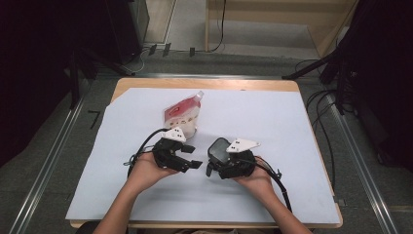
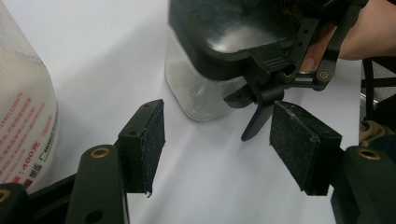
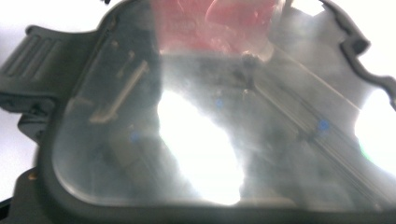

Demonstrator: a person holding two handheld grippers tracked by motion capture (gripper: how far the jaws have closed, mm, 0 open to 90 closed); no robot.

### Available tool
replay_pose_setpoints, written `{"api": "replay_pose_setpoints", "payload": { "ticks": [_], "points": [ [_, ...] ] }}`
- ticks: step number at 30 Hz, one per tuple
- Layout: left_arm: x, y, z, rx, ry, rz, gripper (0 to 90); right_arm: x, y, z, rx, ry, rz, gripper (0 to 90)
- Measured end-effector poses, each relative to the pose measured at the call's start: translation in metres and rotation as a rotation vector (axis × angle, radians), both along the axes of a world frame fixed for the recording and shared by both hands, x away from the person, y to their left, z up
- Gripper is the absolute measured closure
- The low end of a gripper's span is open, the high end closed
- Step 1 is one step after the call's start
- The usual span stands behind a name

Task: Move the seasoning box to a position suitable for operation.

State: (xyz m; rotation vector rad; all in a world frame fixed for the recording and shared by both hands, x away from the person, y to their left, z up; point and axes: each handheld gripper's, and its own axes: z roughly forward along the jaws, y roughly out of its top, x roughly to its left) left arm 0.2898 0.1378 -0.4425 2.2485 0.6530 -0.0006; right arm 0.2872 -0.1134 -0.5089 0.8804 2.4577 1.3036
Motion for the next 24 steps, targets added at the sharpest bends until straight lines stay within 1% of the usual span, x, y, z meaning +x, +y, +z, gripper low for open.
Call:
{"api": "replay_pose_setpoints", "payload": {
  "ticks": [1, 2, 3, 5, 8, 9, 10, 11, 13, 15, 17, 19, 20, 21, 22, 23, 24],
  "points": [
    [0.000, 0.000, -0.001, -0.009, 0.000, 0.001, 36.7, 0.000, 0.000, 0.000, 0.000, 0.000, 0.000, 14.6],
    [0.000, -0.001, -0.001, -0.006, -0.003, 0.001, 36.6, -0.001, 0.000, -0.001, -0.012, 0.003, 0.003, 14.2],
    [0.000, -0.001, -0.002, -0.011, 0.000, -0.003, 36.6, -0.001, 0.000, -0.001, -0.012, 0.003, 0.003, 14.2],
    [0.000, -0.002, -0.002, -0.003, 0.000, -0.004, 36.5, 0.000, 0.000, -0.001, -0.003, 0.024, -0.003, 13.6],
    [-0.001, -0.002, -0.001, 0.006, -0.003, -0.003, 36.5, -0.001, -0.001, -0.001, -0.006, 0.021, -0.005, 13.6],
    [-0.001, -0.001, -0.001, -0.006, -0.006, -0.003, 36.6, -0.002, -0.003, 0.000, -0.008, 0.028, -0.008, 13.6],
    [-0.001, -0.001, -0.001, -0.007, -0.007, -0.001, 36.6, -0.004, -0.004, 0.002, -0.009, 0.034, -0.014, 13.7],
    [-0.001, -0.001, 0.000, -0.008, -0.006, 0.004, 36.6, -0.004, -0.005, 0.003, -0.009, 0.026, -0.007, 13.7],
    [-0.001, 0.000, 0.000, -0.008, -0.007, 0.002, 36.6, -0.006, -0.009, 0.006, -0.004, 0.024, -0.007, 13.9],
    [-0.001, 0.000, 0.001, -0.002, -0.008, 0.003, 36.6, -0.010, -0.014, 0.010, 0.003, 0.038, -0.011, 14.1],
    [-0.001, 0.000, 0.001, -0.004, -0.004, 0.008, 36.7, -0.011, -0.017, 0.012, 0.004, 0.039, -0.004, 14.4],
    [0.000, 0.000, 0.001, -0.007, -0.004, 0.017, 38.3, -0.017, -0.027, 0.018, 0.006, 0.045, -0.006, 15.8],
    [0.000, 0.000, 0.001, -0.007, -0.004, 0.017, 38.8, -0.017, -0.027, 0.018, 0.006, 0.045, -0.006, 15.8],
    [0.000, 0.000, 0.001, -0.003, -0.008, 0.021, 38.8, -0.018, -0.030, 0.019, 0.011, 0.045, 0.002, 18.2],
    [0.000, 0.000, 0.001, 0.003, -0.008, 0.020, 39.0, -0.021, -0.035, 0.021, 0.011, 0.059, 0.004, 20.1],
    [0.000, -0.001, 0.000, 0.000, -0.010, 0.023, 39.4, -0.025, -0.039, 0.023, 0.008, 0.057, 0.006, 25.2],
    [0.000, -0.001, 0.000, 0.009, -0.008, 0.024, 39.9, -0.026, -0.042, 0.024, 0.006, 0.055, 0.008, 29.0]
  ]
}}
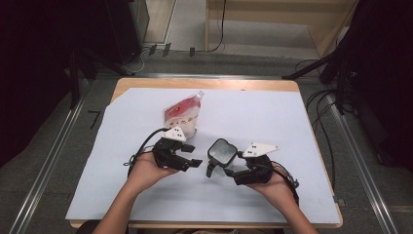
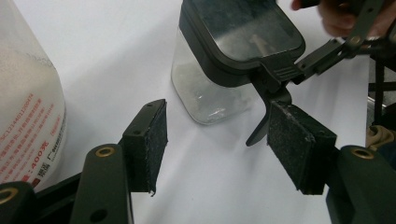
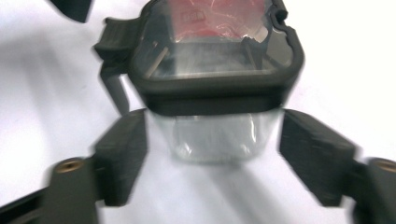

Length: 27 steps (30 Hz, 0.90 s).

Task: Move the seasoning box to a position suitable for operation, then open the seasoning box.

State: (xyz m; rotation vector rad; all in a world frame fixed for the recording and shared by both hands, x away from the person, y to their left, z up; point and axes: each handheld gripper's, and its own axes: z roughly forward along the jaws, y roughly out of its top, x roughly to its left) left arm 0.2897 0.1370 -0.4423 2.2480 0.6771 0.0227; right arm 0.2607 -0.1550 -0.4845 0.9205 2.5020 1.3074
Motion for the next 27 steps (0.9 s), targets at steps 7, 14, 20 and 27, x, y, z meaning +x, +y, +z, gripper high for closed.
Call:
{"api": "replay_pose_setpoints", "payload": {
  "ticks": [7, 14, 20, 27],
  "points": [
    [-0.001, -0.003, -0.005, -0.023, 0.052, 0.007, 52.4, -0.005, -0.021, 0.010, 0.050, 0.009, -0.034, 63.9],
    [-0.001, -0.002, -0.007, -0.037, 0.047, 0.011, 77.1, -0.002, -0.023, 0.010, 0.048, 0.049, -0.051, 82.8],
    [-0.002, -0.007, -0.009, -0.059, 0.049, -0.019, 90.0, -0.002, -0.020, 0.011, 0.037, 0.045, -0.055, 90.0],
    [-0.005, -0.023, -0.017, -0.033, 0.042, -0.042, 90.0, -0.001, -0.015, 0.009, 0.027, 0.078, -0.059, 90.0]
  ]
}}
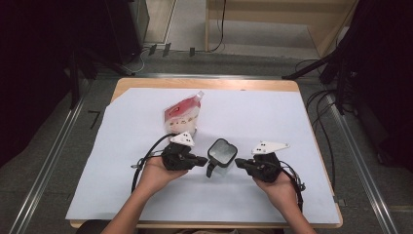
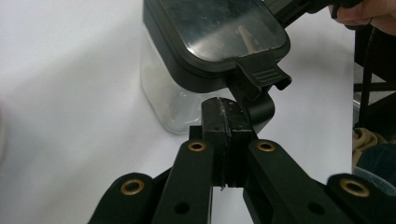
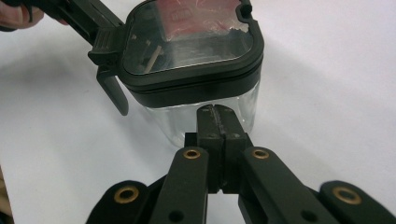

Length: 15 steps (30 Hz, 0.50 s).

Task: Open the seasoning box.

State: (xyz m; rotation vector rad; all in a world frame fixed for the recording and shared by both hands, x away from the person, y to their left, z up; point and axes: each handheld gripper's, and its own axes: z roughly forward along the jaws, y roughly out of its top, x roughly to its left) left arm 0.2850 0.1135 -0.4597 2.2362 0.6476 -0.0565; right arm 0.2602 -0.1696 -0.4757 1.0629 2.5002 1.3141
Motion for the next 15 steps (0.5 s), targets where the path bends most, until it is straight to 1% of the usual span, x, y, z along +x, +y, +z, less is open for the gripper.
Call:
{"api": "replay_pose_setpoints", "payload": {
  "ticks": [4, 6, 8, 10, 12, 13, 14, 15],
  "points": [
    [0.000, -0.004, -0.001, -0.002, 0.000, -0.008, 90.0, 0.002, 0.003, -0.001, 0.005, 0.008, -0.006, 90.0],
    [-0.001, -0.005, -0.002, 0.004, -0.001, -0.005, 90.0, 0.003, 0.003, 0.000, 0.006, 0.028, -0.016, 90.0],
    [-0.001, -0.005, -0.002, 0.002, -0.001, -0.003, 90.0, 0.003, 0.003, 0.000, 0.005, 0.035, -0.015, 90.0],
    [-0.002, -0.007, -0.002, 0.002, -0.003, 0.004, 90.0, 0.004, 0.003, 0.000, 0.002, 0.023, -0.015, 90.0],
    [-0.003, -0.008, -0.003, -0.009, 0.011, 0.000, 90.0, 0.005, 0.004, 0.000, 0.001, 0.019, -0.023, 90.0],
    [-0.003, -0.009, -0.003, -0.001, 0.023, -0.010, 90.0, 0.005, 0.004, 0.000, -0.003, 0.019, -0.030, 90.0],
    [-0.003, -0.010, -0.003, 0.000, 0.024, -0.016, 90.0, 0.006, 0.004, 0.000, -0.003, 0.019, -0.037, 90.0],
    [-0.004, -0.012, -0.004, -0.005, 0.026, -0.015, 90.0, 0.006, 0.005, 0.000, -0.005, 0.017, -0.040, 90.0]
  ]
}}
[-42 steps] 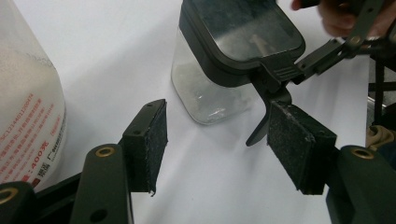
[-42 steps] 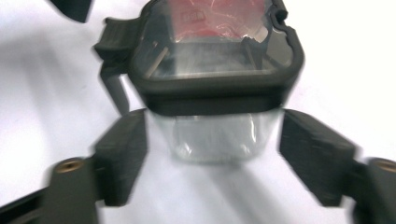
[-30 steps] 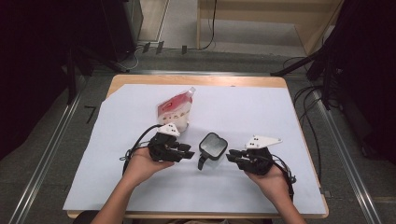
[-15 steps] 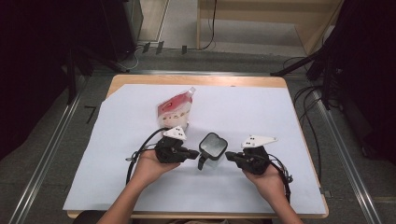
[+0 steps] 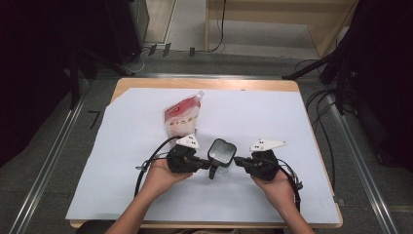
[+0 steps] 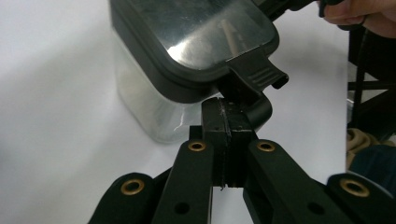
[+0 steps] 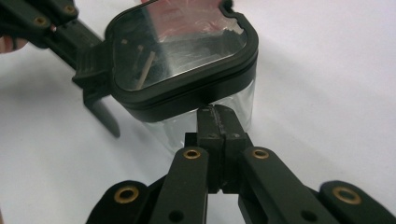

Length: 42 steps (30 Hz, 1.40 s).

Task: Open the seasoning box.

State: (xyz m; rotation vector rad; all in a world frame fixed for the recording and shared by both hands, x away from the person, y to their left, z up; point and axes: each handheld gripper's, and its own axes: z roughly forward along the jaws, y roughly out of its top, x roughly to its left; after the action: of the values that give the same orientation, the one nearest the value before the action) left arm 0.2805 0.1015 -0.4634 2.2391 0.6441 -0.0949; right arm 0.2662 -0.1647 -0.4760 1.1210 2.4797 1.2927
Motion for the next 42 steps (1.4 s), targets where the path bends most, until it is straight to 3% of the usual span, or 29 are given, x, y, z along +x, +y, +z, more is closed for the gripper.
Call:
{"api": "replay_pose_setpoints", "payload": {
  "ticks": [6, 8, 17, 25, 29, 34, 42],
  "points": [
    [-0.004, -0.008, -0.001, 0.000, 0.005, -0.011, 90.0, 0.004, 0.002, 0.000, -0.007, -0.001, -0.044, 90.0],
    [-0.005, -0.011, -0.001, 0.015, 0.000, -0.018, 90.0, 0.006, 0.003, -0.001, -0.007, -0.005, -0.049, 90.0],
    [-0.009, -0.025, -0.004, 0.008, -0.013, -0.038, 90.0, 0.012, 0.006, -0.003, -0.012, -0.007, -0.075, 90.0],
    [-0.008, -0.021, 0.001, -0.025, 0.035, -0.090, 90.0, 0.010, 0.002, 0.000, -0.013, 0.013, -0.052, 90.0],
    [-0.010, -0.011, 0.009, -0.022, 0.016, -0.094, 83.5, -0.002, -0.003, 0.007, -0.006, 0.013, -0.049, 90.0],
    [-0.005, -0.001, 0.016, -0.025, 0.022, -0.087, 70.8, -0.016, -0.006, 0.016, 0.008, 0.002, -0.029, 90.0],
    [0.001, 0.012, 0.021, -0.029, -0.003, -0.065, 54.9, -0.037, 0.001, 0.013, 0.007, 0.016, -0.003, 90.0]
  ]
}}
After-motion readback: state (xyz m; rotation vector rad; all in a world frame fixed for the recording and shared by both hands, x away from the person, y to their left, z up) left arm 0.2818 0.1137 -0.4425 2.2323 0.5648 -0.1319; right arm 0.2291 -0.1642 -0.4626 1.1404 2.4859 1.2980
